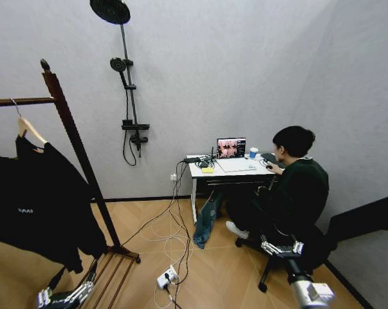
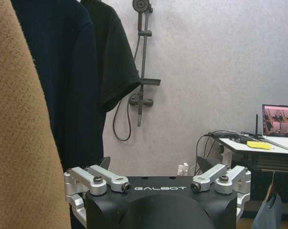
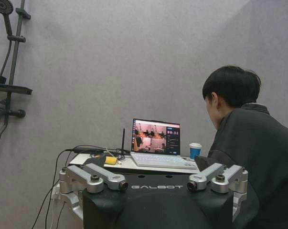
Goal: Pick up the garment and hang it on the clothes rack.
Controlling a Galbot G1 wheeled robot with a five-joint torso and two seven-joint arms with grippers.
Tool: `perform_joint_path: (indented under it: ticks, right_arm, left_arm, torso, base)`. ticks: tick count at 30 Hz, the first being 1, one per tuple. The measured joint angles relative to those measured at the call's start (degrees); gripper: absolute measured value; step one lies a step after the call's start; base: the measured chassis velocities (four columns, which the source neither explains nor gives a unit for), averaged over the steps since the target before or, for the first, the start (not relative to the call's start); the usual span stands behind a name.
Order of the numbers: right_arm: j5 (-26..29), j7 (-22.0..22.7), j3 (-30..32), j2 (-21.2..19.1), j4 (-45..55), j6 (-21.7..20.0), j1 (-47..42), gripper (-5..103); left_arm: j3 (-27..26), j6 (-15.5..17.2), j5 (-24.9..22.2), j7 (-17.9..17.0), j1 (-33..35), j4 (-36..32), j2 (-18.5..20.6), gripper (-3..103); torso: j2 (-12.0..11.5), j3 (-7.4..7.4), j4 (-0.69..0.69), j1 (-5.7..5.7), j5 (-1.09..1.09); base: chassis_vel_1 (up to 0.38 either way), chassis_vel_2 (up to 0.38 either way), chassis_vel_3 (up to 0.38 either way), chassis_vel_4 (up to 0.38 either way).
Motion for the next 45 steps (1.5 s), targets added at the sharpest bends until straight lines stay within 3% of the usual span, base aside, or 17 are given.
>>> perform_joint_path:
  ticks: [20,32,34,37,41,42,44,45]
  right_arm:
    - [-0.01,0.0,0.01,0.0,0.0,0.0,-0.01,100]
    - [-0.01,0.0,0.02,0.0,0.0,-0.01,-0.01,100]
    - [-0.02,0.0,0.03,-0.01,0.0,0.0,-0.01,100]
    - [-0.01,0.01,0.02,-0.01,-0.01,-0.01,-0.01,100]
    - [-0.02,0.0,0.04,-0.01,0.01,0.0,-0.03,100]
    - [-0.01,0.0,0.02,-0.01,-0.01,0.0,-0.02,100]
    - [-0.01,0.01,0.03,-0.01,-0.03,-0.01,-0.02,100]
    - [-0.01,0.0,0.02,-0.01,-0.01,-0.01,-0.01,100]
  left_arm:
    - [0.0,0.0,0.0,0.02,0.0,0.0,0.0,100]
    - [0.0,0.0,0.0,0.03,0.0,0.0,0.0,100]
    - [0.0,0.0,0.0,0.01,0.0,0.0,0.0,100]
    - [0.01,0.0,0.0,0.03,0.0,0.0,0.0,100]
    - [0.0,0.0,0.0,0.01,0.0,0.01,0.0,100]
    - [-0.01,0.0,0.0,0.02,0.0,0.0,0.0,100]
    - [0.0,0.0,0.0,0.07,0.0,-0.01,0.0,100]
    - [0.0,0.0,0.0,0.04,0.0,0.01,0.0,100]
  torso:
    - [-0.01,0.0,0.0,0.01,0.0]
    - [0.0,0.0,-0.01,-0.01,0.02]
    - [0.0,0.0,0.01,-0.01,-0.08]
    - [-0.01,0.01,0.0,-0.01,0.06]
    - [0.02,-0.01,0.0,-0.02,-0.14]
    - [0.01,0.0,0.01,-0.02,0.06]
    - [0.0,0.0,0.0,-0.02,0.07]
    - [0.01,-0.01,0.02,-0.02,-0.11]
  base:
    - [0.049,-0.05,-0.045,0.05]
    - [0.26,-0.257,-0.249,0.249]
    - [0.298,-0.339,-0.321,0.329]
    - [0.381,-0.331,-0.334,0.332]
    - [0.352,-0.365,-0.33,0.374]
    - [0.393,-0.368,-0.382,0.331]
    - [0.393,-0.392,-0.372,0.331]
    - [0.365,-0.392,-0.321,0.394]
